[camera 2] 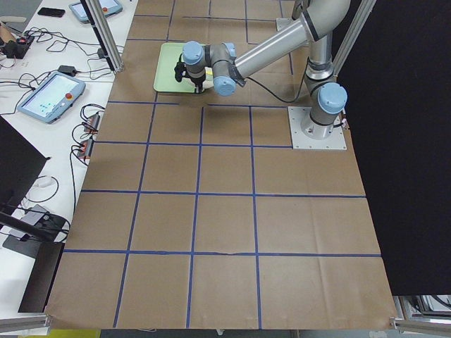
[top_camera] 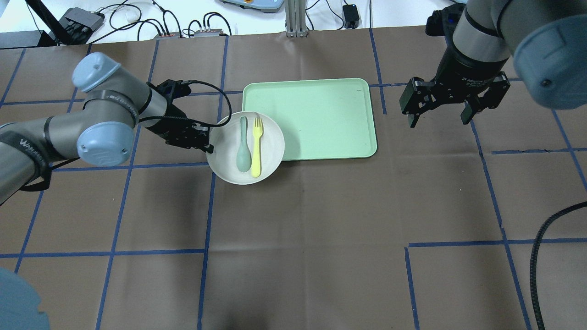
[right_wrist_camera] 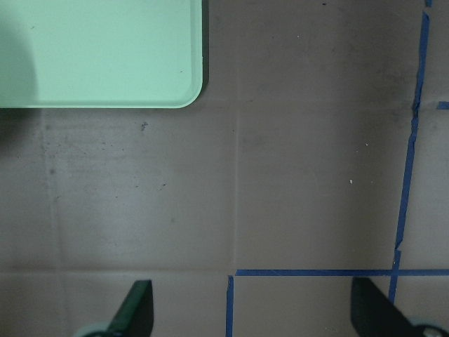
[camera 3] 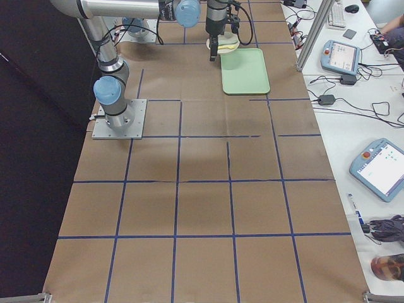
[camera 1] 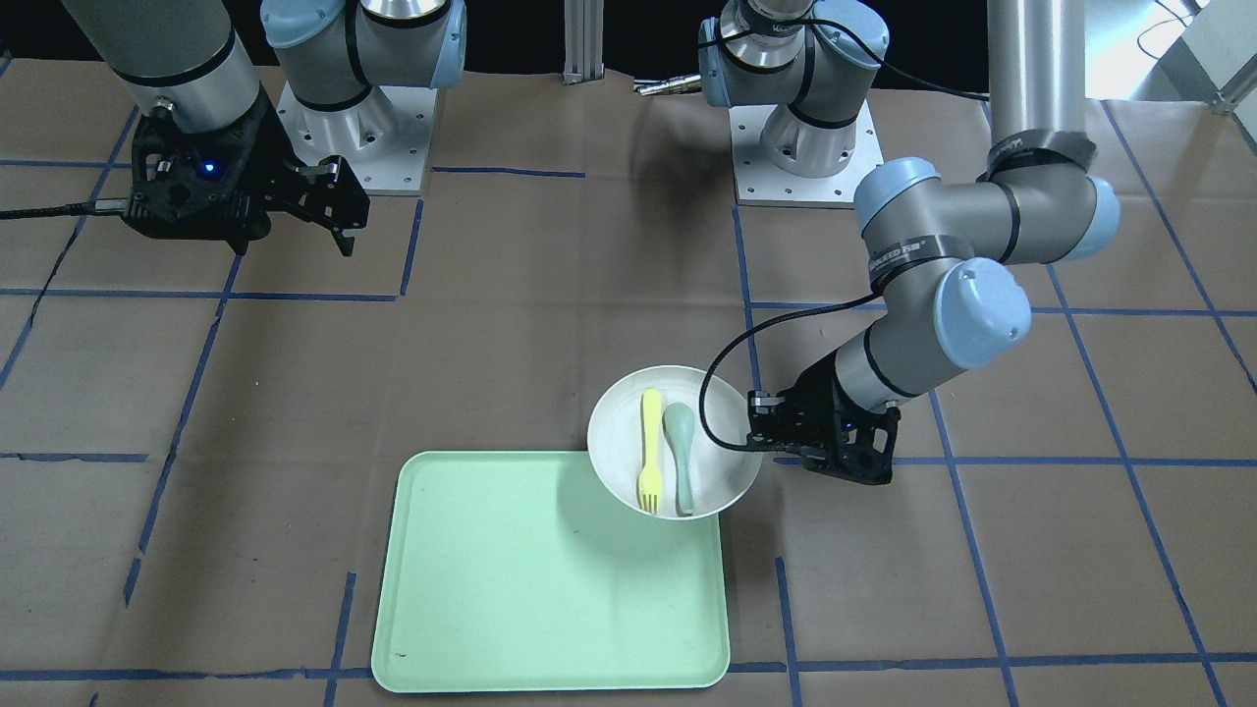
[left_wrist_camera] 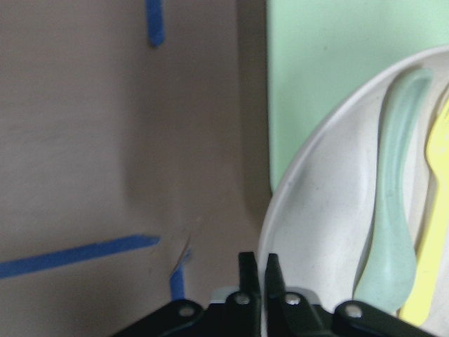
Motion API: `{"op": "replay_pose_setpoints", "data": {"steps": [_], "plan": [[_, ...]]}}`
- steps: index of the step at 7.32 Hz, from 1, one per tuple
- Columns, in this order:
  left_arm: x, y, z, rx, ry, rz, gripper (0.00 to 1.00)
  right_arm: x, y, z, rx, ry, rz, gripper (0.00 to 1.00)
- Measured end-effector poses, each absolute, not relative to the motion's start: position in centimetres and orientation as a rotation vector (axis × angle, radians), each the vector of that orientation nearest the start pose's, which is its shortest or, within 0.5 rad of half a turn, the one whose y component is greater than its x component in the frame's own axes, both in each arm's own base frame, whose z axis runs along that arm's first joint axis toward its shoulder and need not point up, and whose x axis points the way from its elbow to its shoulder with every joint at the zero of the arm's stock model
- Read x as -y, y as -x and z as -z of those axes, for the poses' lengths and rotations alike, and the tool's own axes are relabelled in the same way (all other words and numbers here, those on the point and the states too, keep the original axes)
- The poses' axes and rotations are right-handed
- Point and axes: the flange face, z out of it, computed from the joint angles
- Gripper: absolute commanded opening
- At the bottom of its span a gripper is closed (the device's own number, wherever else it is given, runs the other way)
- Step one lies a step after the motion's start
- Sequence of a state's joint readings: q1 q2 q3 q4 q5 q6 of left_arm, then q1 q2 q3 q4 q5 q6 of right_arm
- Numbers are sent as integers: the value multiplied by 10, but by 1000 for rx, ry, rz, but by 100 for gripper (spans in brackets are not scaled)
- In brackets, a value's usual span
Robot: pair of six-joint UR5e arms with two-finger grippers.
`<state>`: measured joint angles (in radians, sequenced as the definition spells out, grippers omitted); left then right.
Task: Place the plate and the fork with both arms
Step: 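Carry the plate with the left gripper onto the green tray, then open the left gripper and lift it away from the plate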
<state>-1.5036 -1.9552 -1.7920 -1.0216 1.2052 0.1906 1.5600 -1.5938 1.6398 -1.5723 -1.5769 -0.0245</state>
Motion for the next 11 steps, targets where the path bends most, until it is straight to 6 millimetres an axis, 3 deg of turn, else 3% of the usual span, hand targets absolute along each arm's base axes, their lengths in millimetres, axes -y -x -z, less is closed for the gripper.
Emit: {"op": "replay_pose_setpoints", "data": {"steps": [2,3,5,7,9,10,11], "plan": [[636,195,-213,-3496,-251,-40,0,478,-128,-465,-3146,22,-72,100],[653,216,-198,-3494,-266,-57,0,478,-128,-465,-3146,22,-72,100],[677,231,-183,-3496,-244,-62,0,478,-128,-465,-3146,22,-73,100],[692,232,-188,-3494,-233,-43,2,478,-128,-465,-3146,22,-74,100],[701,232,-184,-3492,-234,-39,16,479,-127,-464,-3147,22,-76,100],[703,232,-183,-3490,-237,-37,62,479,-127,-464,-3148,23,-76,100],[704,232,-183,-3489,-241,-36,99,479,-127,-464,-3148,23,-75,100]]}}
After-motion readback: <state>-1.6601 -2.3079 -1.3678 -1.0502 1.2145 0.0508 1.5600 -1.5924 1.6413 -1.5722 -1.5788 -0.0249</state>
